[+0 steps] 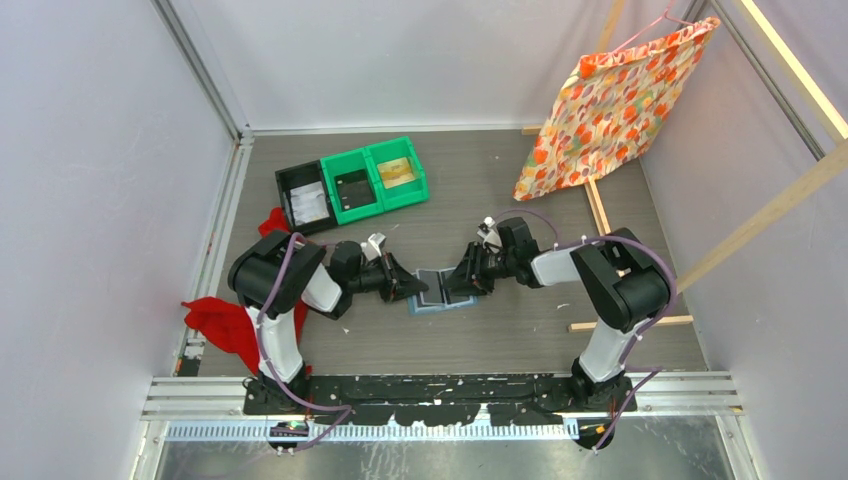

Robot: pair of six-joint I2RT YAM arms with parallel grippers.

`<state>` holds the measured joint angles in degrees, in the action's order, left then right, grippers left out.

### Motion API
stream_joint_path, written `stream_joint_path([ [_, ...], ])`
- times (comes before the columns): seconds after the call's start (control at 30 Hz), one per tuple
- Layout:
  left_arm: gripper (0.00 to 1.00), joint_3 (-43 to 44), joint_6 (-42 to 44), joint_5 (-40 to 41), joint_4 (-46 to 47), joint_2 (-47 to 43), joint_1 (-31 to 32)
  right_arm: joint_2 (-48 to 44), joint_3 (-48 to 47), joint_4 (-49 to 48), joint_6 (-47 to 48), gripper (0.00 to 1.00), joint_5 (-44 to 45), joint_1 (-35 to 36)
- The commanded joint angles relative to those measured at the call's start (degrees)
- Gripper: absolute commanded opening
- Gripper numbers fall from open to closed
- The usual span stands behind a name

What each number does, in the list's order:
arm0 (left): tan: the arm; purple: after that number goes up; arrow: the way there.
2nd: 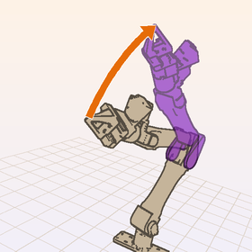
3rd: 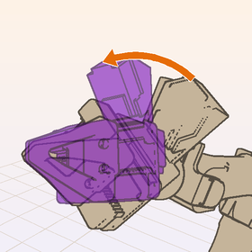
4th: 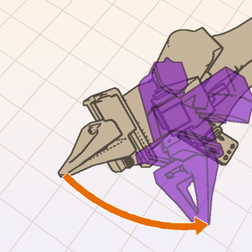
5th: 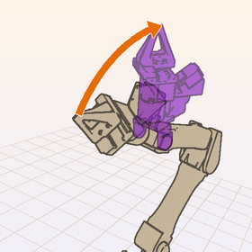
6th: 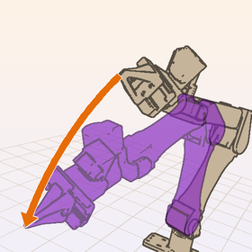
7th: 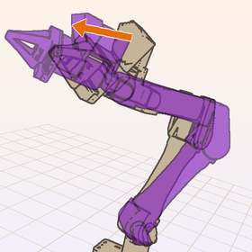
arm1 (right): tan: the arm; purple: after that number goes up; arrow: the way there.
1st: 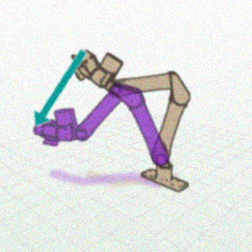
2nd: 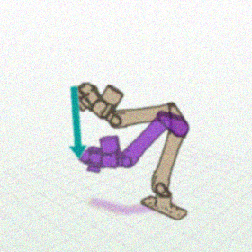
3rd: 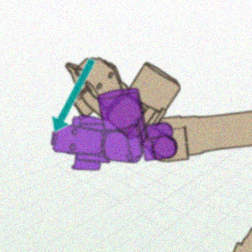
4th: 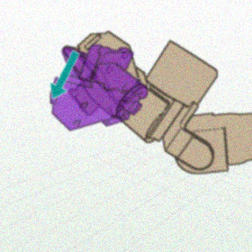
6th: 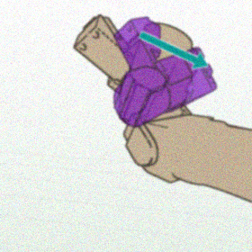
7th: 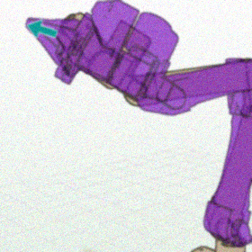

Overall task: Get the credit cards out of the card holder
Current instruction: Remove the credit card from the card holder.

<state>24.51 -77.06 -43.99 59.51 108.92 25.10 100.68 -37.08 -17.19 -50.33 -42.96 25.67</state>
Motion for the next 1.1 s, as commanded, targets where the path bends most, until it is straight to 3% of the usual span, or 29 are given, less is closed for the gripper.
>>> stream_joint_path([
  [0.0,0.03,-1.1,0.3,1.6,3.1,0.0,-0.1,1.3,0.7,-1.9,-0.4,0.39,0.8,0.1],
  [0.13,0.01,-1.7,0.6,1.3,3.6,0.3,-0.1,3.0,2.4,-10.1,-5.7,0.39,-1.4,0.0],
  [0.3,0.01,-2.4,-2.1,-0.8,11.5,2.5,-0.1,6.6,4.4,-21.8,-13.0,0.39,-3.2,0.1],
  [0.57,0.01,-2.4,-6.9,-3.4,22.5,8.7,-0.2,9.4,5.9,-30.2,-18.4,0.36,-3.9,-0.1],
  [0.93,0.0,-2.5,-6.3,-3.5,22.5,9.4,-0.1,18.4,8.8,-56.3,-33.8,0.13,-5.6,-1.2],
  [1.07,0.01,-2.5,-6.1,-3.7,22.5,9.6,-0.1,19.4,8.8,-61.4,-37.1,0.13,-6.3,-1.2],
])
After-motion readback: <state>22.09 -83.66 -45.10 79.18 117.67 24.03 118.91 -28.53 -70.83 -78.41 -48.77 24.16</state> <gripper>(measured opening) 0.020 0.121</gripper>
